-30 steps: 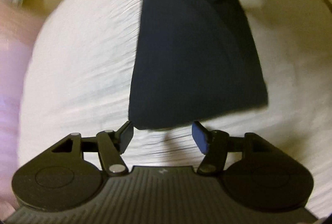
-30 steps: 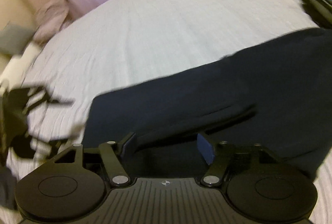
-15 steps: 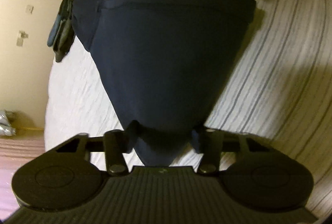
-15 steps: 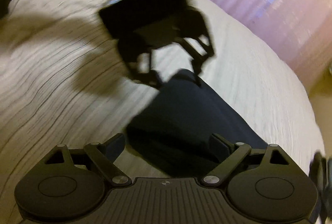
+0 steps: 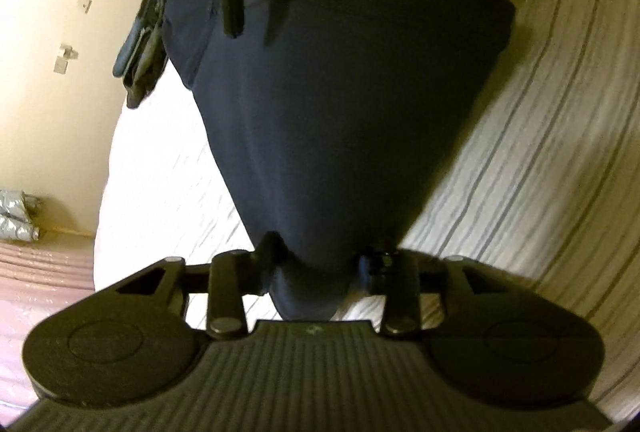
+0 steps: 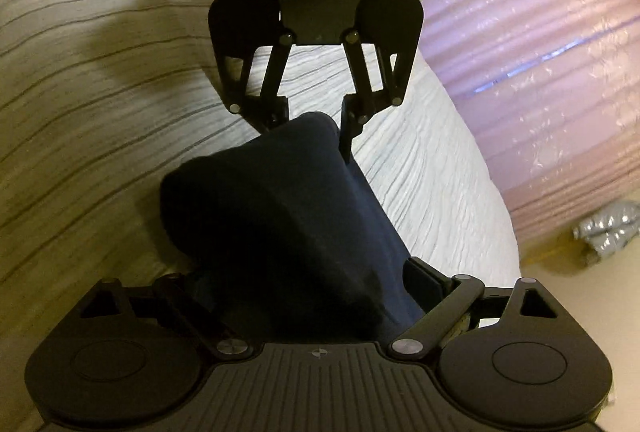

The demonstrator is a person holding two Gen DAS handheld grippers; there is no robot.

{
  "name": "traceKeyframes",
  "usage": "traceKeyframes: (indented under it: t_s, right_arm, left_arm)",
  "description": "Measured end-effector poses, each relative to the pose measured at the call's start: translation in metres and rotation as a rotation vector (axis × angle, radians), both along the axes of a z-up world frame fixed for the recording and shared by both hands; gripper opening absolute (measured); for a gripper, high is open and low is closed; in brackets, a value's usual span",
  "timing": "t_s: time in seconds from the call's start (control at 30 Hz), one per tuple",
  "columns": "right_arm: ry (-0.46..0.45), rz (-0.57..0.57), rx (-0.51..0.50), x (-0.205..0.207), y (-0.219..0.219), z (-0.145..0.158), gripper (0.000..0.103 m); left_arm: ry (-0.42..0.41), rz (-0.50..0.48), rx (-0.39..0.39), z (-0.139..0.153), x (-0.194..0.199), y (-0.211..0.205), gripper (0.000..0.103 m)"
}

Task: Fold clothes

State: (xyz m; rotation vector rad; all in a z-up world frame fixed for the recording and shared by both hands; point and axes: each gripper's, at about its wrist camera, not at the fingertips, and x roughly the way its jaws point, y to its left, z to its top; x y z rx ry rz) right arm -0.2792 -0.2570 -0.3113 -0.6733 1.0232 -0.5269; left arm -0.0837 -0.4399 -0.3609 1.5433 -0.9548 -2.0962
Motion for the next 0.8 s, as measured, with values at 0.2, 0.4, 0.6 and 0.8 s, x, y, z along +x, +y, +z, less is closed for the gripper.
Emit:
traceKeyframes:
  t_s: [0.2, 0.4, 0.6, 0.8]
  right_arm:
    - [-0.032, -0.058, 0.187, 0.001, -0.006, 0.025, 0.027]
    - [-0.151, -0.048, 0.357, 0.005, 0.016, 0.077, 0.025]
    - [-0.320, 0.006, 0.617, 0.000, 0.046, 0.131, 0.025]
    - [-0.541, -0.103, 0.768, -0.046, -0.005, 0.186, 0.025]
  left_arm:
    - [0.054, 0.124, 0.016, 0.027, -0.001, 0.008, 0.014]
    - [0.066, 0.262, 0.082, 0.080, 0.019, 0.048, 0.013]
    - [0.028, 0.391, 0.220, 0.146, 0.038, 0.092, 0.015]
    - [0.108, 0.456, 0.247, 0.224, 0.001, 0.035, 0.022]
